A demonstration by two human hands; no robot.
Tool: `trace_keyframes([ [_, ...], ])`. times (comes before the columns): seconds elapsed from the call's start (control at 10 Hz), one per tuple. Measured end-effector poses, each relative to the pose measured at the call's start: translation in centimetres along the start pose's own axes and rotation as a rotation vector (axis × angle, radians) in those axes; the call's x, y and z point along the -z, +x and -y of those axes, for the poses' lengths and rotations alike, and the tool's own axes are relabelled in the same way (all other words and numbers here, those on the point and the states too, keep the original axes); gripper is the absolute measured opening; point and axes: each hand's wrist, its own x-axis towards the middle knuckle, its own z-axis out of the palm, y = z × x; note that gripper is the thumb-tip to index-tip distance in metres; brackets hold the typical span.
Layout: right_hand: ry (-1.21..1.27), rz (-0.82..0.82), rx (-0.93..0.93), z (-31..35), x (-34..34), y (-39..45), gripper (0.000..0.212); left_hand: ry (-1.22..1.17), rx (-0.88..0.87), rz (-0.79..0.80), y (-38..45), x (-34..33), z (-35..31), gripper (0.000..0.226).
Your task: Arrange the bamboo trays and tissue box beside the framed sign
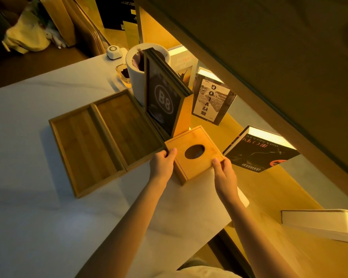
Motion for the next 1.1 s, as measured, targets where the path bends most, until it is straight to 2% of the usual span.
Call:
trace_keyframes([
  [0.6, -0.144, 0.094, 0.043, 0.8, 1.4, 1.0, 0.036, 0.055, 0.017, 0.021, -0.8, 0.2, -1.0, 0.040],
  [0.7, -0.280, 0.061, 0.149, 1.7, 1.6, 1.1, 0.040, 0.107, -0.008, 0.061, -0.8, 0.7, -1.2, 0.040],
  [0.8, -0.504, 0.045, 0.387, 3.5, 1.2, 0.9, 0.045, 0.175, -0.070, 0.006, -1.0, 1.8, -1.6, 0.039],
  [0.9, -0.547, 0.199, 0.511, 6.3, 0.0, 0.1, 0.039, 0.178, -0.172, -0.134, -1.7, 4.1, -2.9, 0.032],
  [1.0, -0.475, 0.326, 0.646, 10.2, -2.0, -1.0, 0.028, 0.316, -0.299, -0.214, -2.3, 7.8, -4.9, 0.031],
  [1.1, -0.323, 0.456, 0.764, 14.8, -3.1, -3.0, 0.024, 0.325, -0.361, -0.270, -3.5, 12.2, -6.8, 0.030],
])
